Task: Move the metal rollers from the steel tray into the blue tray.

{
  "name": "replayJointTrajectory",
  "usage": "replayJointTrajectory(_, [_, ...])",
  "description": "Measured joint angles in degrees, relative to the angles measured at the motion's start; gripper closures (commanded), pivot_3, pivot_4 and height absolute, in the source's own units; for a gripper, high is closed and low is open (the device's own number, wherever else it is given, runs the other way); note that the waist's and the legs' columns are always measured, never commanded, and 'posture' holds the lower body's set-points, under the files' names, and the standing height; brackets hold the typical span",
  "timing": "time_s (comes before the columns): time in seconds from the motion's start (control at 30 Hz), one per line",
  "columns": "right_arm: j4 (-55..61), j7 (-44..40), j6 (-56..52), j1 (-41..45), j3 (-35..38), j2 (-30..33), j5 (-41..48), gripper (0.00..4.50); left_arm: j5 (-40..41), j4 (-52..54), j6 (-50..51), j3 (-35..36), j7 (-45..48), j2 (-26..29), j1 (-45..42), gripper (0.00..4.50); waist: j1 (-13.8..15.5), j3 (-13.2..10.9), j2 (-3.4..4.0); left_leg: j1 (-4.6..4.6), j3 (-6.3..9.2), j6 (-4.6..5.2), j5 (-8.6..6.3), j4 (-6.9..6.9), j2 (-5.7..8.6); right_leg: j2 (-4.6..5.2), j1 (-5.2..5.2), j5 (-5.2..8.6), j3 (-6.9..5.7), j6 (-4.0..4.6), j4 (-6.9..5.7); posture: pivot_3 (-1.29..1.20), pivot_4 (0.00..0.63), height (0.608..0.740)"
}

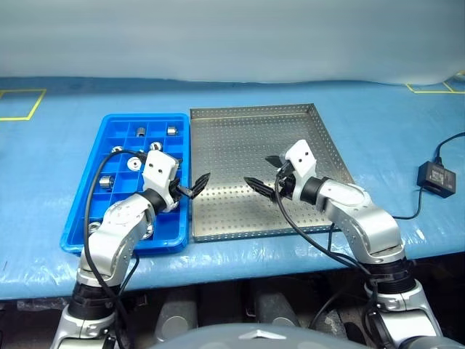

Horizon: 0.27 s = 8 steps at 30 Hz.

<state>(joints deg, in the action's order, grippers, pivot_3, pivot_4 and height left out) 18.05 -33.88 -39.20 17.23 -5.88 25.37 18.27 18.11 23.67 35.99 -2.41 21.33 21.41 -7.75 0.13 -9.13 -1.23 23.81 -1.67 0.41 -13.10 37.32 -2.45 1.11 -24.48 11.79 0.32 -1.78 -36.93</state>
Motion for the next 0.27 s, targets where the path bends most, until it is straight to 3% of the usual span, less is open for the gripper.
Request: replayJointTrajectory(0.27, [-1.69, 0.36, 0.06, 0.60, -0.41, -0.31, -1.04, 0.00, -0.75, 0.00, -0.02, -0.14, -0.02, 0.25, 1.21, 0.01, 0.07, 0.00, -0.01, -0.02, -0.10, 0.02, -0.01, 0.04, 0.01, 0.00, -0.01, -0.09, 0.11, -0.15, 0.00, 0.04, 0.150, 0.740])
